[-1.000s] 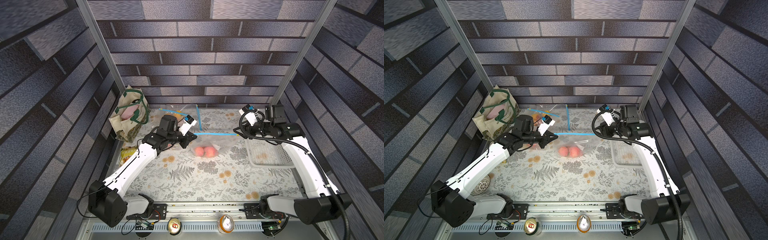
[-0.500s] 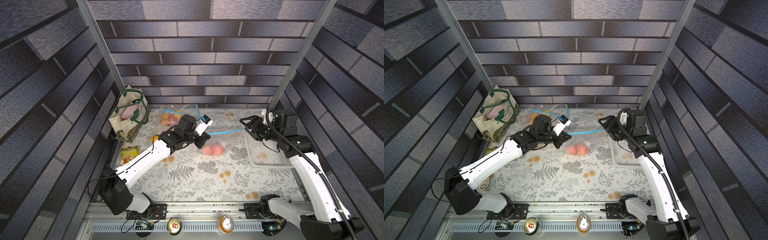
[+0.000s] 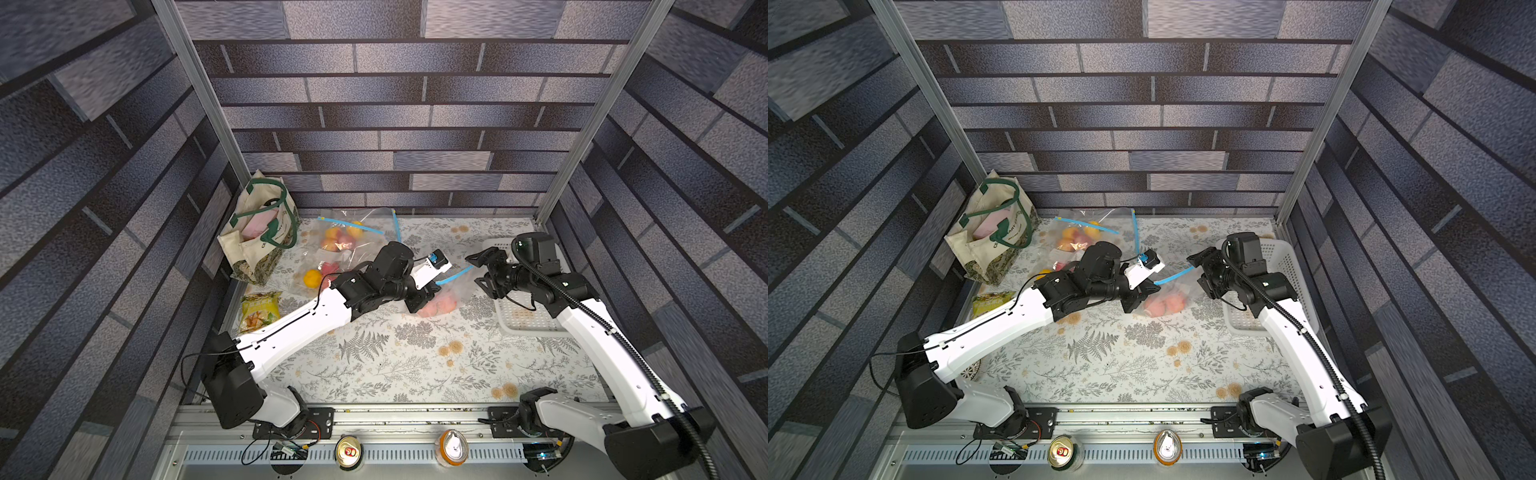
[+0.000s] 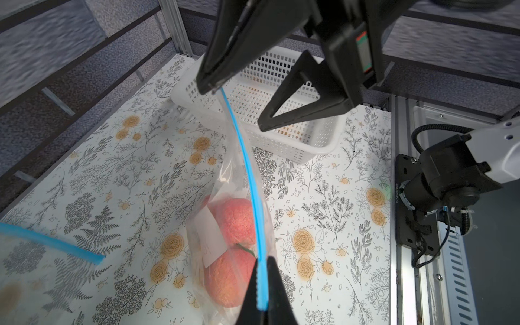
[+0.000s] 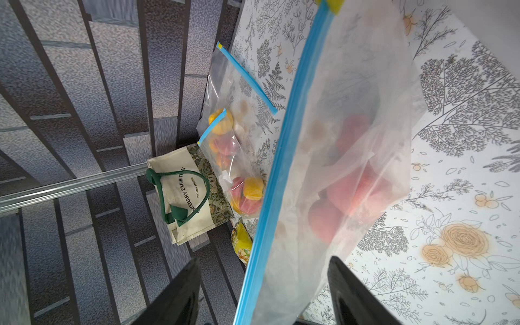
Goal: Place the peach in a zip-top bag and seal the zipper
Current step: Place the zipper food storage bag at the center of the board.
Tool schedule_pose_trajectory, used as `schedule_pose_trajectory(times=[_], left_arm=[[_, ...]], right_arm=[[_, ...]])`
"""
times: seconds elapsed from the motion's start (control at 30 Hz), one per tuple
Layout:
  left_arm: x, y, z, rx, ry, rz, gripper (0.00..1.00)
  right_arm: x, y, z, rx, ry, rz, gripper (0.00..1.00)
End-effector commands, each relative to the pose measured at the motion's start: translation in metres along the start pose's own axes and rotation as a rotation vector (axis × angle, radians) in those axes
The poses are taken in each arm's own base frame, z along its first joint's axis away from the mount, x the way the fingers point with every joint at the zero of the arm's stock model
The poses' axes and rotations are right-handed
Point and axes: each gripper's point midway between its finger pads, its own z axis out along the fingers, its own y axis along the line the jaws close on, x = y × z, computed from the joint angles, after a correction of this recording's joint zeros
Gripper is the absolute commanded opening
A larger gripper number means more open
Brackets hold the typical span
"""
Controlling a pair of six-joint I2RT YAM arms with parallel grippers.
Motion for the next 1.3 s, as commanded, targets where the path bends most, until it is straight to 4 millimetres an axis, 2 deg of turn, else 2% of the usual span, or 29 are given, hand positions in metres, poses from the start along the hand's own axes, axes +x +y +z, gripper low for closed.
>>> schedule_pose_trajectory(times=[0.0,0.1,0.33,0.43,0.53,0.6,0.73,0.83,0.97,1.07,1.2,1.27], left_arm=[[-0.011,-0.004,-0.003,-0.001,-0.015,0.082,0.00],[-0.009,-0.007,-0.001,0.006,-0.010,0.102,0.00],[-0.003,-0.009,-0.002,0.015,0.009,0.118,0.00],[-0.003,-0.013,-0.003,0.033,0.008,0.117,0.01],[-0.001,-0.016,-0.006,0.044,0.016,0.108,0.08],[-0.002,-0.022,-0.010,0.077,0.017,0.088,0.20],[-0.010,-0.034,-0.024,0.182,-0.016,0.010,0.38],[-0.018,-0.032,-0.036,0.245,-0.049,-0.071,0.41],[-0.026,-0.011,-0.054,0.233,-0.111,-0.188,0.48],[-0.025,0.029,-0.067,0.094,-0.153,-0.310,0.51],[0.001,0.090,-0.084,-0.168,-0.105,-0.475,0.51],[0.019,0.115,-0.097,-0.295,-0.065,-0.538,0.52]], right_arm=[[0.001,-0.013,0.013,0.038,0.017,0.020,0.68],[0.002,-0.020,0.019,0.053,0.027,0.019,0.61],[-0.002,-0.015,0.017,0.064,0.016,-0.047,0.21],[-0.003,-0.011,0.018,0.062,0.022,-0.077,0.16],[-0.004,-0.002,0.014,0.045,0.017,-0.123,0.08],[-0.006,0.005,0.008,0.041,0.005,-0.182,0.01],[-0.011,0.026,0.002,0.030,0.002,-0.316,0.00],[-0.017,0.045,-0.004,0.016,-0.016,-0.413,0.00],[-0.017,0.075,-0.007,0.001,-0.013,-0.595,0.00],[0.004,0.096,0.001,-0.008,0.096,-0.791,0.00],[0.041,0.113,0.021,-0.017,0.222,-0.968,0.00],[0.068,0.122,0.028,-0.029,0.300,-1.067,0.00]])
